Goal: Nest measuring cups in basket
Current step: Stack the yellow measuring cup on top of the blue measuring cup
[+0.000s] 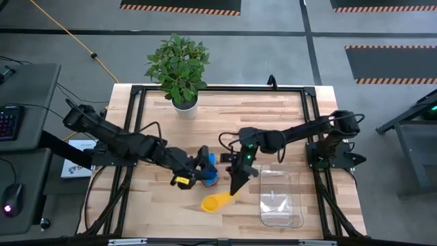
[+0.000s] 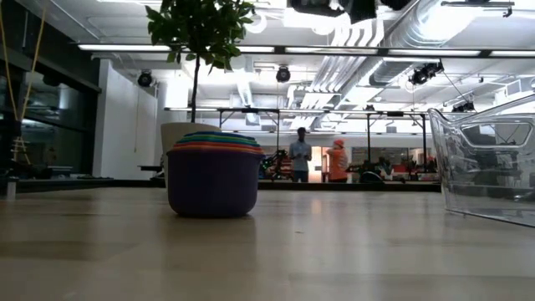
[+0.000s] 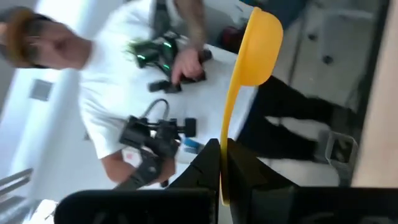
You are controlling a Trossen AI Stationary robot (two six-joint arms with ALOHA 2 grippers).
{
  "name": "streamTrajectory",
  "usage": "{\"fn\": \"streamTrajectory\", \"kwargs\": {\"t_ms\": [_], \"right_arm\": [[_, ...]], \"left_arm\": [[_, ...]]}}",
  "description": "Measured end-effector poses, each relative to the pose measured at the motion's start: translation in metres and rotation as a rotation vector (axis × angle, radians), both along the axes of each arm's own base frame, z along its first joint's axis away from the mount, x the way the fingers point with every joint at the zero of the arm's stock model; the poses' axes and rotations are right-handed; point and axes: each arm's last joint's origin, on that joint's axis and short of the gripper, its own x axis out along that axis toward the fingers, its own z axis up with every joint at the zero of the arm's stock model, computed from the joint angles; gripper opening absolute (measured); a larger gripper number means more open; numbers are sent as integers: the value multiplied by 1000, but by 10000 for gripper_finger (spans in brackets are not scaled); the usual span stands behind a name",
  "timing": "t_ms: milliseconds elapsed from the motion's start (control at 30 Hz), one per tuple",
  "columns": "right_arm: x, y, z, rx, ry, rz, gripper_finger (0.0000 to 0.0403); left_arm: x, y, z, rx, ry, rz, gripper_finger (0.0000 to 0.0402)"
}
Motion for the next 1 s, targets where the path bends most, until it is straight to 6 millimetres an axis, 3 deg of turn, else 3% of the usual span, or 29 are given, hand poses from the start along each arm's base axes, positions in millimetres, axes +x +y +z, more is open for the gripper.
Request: {"fn": "streamTrajectory", "kwargs": {"t_ms": [133,367,800,1000], "right_arm": [[6,-6,8,59,-79,-17,0],[9,-23,11,93,-64,-64,0],[8,-37,22,141,-113,-76,0],[8,-38,22,148,-95,-79,0]], "left_arm": [[1,-7,5,159,-101,-48,189],[1,-17,23,332,-304,-2,189],[-7,-37,30,298,-380,-103,187],[-7,-38,28,269,-369,-139,128]]}}
